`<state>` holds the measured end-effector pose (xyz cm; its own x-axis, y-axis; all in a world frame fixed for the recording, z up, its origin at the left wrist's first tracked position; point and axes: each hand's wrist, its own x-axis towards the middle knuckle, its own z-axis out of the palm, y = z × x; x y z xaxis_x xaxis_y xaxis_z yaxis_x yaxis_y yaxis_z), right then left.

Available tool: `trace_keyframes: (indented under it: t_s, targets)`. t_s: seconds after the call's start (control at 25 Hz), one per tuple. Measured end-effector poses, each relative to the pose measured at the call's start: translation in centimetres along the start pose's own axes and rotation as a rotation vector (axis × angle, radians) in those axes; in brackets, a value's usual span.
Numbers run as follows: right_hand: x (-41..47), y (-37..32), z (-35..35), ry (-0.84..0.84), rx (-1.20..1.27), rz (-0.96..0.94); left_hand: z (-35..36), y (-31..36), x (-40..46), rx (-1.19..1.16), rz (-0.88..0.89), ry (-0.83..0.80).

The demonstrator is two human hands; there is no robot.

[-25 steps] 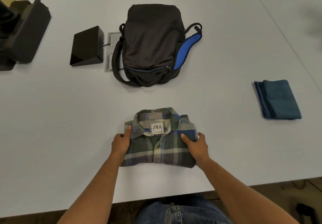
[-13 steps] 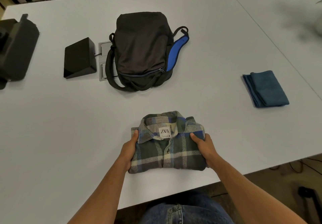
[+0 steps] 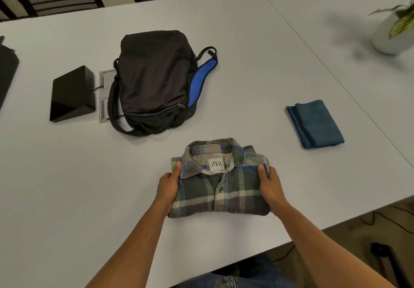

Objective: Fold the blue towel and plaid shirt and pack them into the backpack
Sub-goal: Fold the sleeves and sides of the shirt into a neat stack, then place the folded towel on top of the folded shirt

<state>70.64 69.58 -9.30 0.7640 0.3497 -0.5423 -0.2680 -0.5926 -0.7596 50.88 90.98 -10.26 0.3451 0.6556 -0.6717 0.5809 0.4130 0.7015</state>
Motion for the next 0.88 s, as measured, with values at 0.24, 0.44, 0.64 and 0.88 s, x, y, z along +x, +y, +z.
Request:
trace_keyframes:
  t_s: [0.24, 0.44, 0.64, 0.88]
  targets:
    - [5.2, -1.7, -5.7, 0.01, 0.005, -0.02, 7.1, 5.1, 1.7, 0.032, 0.056, 0.015]
    - [9.3, -2.6, -9.3, -0.025, -0.018, -0.049, 12.0, 6.7, 3.3, 0.029, 0.066, 0.087]
    - [12.3, -2.0, -10.9, -0.105, -0.105, -0.05, 14.6, 5.6, 4.4, 0.155, 0.019, 0.183]
    - [14.5, -1.5, -12.6, -0.098, -0.214, -0.096, 15.5, 6.3, 3.6, 0.216, 0.222, 0.482]
